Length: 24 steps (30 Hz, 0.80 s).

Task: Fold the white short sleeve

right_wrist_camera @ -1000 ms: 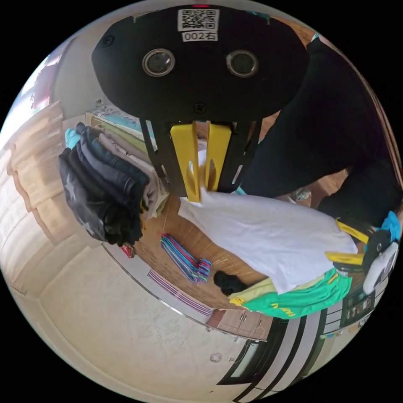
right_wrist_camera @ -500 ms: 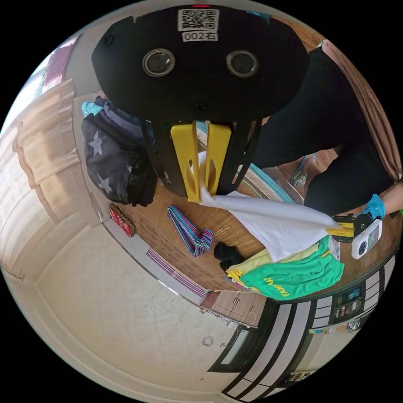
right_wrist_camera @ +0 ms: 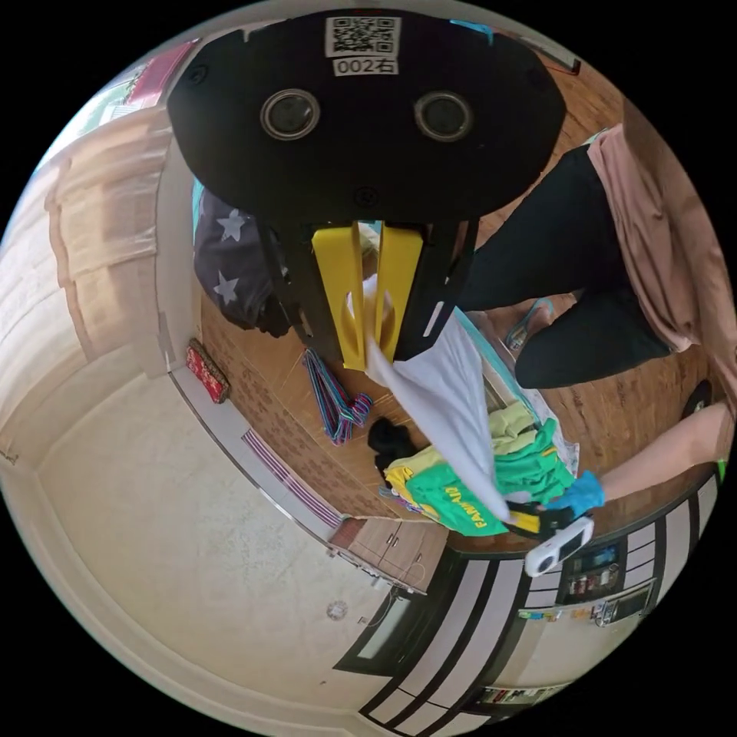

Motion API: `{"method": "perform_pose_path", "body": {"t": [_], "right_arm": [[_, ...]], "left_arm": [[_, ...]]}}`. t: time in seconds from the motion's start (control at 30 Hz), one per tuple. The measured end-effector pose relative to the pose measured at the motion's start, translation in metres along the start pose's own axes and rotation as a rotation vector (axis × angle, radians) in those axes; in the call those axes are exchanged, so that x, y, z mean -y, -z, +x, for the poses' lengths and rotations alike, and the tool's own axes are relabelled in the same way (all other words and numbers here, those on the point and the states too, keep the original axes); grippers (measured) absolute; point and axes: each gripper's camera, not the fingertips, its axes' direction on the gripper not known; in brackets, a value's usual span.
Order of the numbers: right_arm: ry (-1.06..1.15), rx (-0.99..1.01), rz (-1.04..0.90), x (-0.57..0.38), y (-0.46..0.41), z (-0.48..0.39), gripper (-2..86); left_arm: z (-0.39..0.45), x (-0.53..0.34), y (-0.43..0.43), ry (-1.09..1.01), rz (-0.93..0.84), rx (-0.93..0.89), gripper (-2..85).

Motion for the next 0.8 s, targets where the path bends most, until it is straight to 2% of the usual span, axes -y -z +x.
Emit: {"method": "perform_pose_path", "body": {"t": [0.3,0.57,0.7,0.8], "right_arm": [[0.028,0.303,0.166,0.043,0.05,-0.034,-0.8],[0.12,0.573,0.361,0.095,0.042,-0.121,-0.8],[0.085,0.707,0.433,0.105,0.032,-0.138,-0.8],[0.027,0.767,0.459,0.096,0.022,-0.136,-0.7]], "left_arm": [[-0.082,0.083,0.032,0.082,0.038,0.091,-0.9],[-0.158,0.12,0.074,0.171,0.058,0.204,-0.9],[-0.17,0.147,0.09,0.154,0.086,0.23,-0.9],[-0.154,0.164,0.087,0.118,0.12,0.176,-0.9]]}}
